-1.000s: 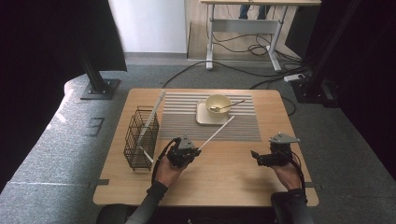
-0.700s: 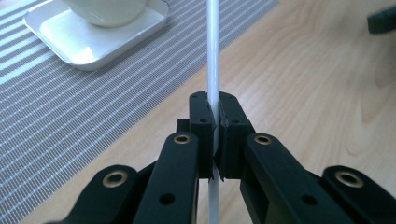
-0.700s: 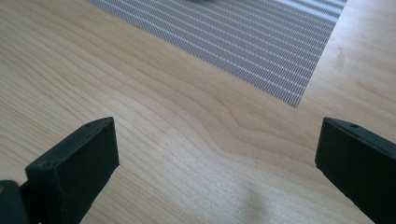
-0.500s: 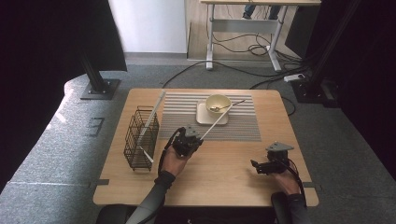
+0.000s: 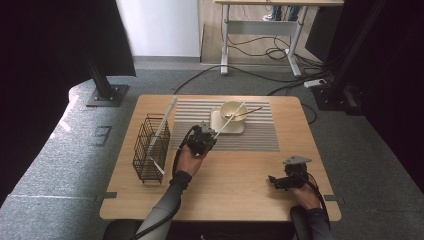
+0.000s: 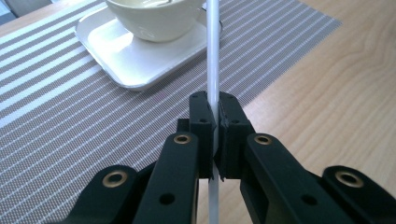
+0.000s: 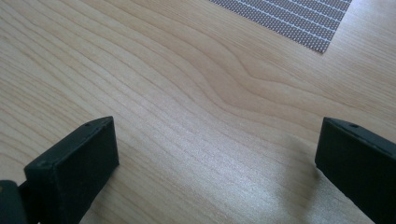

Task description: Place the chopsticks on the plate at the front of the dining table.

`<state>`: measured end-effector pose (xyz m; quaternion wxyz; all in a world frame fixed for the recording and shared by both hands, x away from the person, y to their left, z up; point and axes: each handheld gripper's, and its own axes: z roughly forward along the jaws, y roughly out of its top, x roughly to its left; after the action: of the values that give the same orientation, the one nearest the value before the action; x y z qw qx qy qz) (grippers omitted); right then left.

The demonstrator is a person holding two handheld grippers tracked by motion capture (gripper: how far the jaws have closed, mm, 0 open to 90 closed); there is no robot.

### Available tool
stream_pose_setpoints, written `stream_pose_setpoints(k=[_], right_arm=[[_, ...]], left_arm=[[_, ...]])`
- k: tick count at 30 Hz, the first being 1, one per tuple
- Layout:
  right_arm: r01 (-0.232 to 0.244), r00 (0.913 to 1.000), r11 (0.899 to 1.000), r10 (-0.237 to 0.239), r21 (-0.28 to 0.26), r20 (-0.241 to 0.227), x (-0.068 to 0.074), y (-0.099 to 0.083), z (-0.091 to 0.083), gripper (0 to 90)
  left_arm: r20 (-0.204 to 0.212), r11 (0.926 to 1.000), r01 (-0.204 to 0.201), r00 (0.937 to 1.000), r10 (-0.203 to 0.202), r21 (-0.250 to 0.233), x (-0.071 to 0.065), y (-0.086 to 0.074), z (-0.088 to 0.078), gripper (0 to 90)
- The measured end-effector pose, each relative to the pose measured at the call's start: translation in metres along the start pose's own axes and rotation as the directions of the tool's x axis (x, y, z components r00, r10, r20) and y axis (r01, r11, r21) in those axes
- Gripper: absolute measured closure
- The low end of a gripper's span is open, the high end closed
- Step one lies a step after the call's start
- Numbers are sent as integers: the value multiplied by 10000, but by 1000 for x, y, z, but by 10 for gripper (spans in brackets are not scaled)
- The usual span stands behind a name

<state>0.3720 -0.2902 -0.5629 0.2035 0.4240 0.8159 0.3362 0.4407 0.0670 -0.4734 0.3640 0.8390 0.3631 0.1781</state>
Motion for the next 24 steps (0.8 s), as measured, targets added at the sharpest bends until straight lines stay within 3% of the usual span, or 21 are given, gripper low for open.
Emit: stream_pose_setpoints(k=[4, 18, 24], right_arm=[[-308, 9992, 9995, 310, 89, -248, -3, -1, 2, 0], [-350, 9991, 9993, 353, 114, -234, -3, -1, 1, 0], [-337, 9992, 9994, 340, 106, -232, -3, -1, 1, 0]], left_arm=[[-166, 9999, 31, 9999, -29, 125, 5, 7, 5, 858], [-644, 9987, 181, 9978, -149, 486, 17, 34, 22, 858], [-855, 9976, 429, 9956, -381, 544, 26, 39, 29, 859]])
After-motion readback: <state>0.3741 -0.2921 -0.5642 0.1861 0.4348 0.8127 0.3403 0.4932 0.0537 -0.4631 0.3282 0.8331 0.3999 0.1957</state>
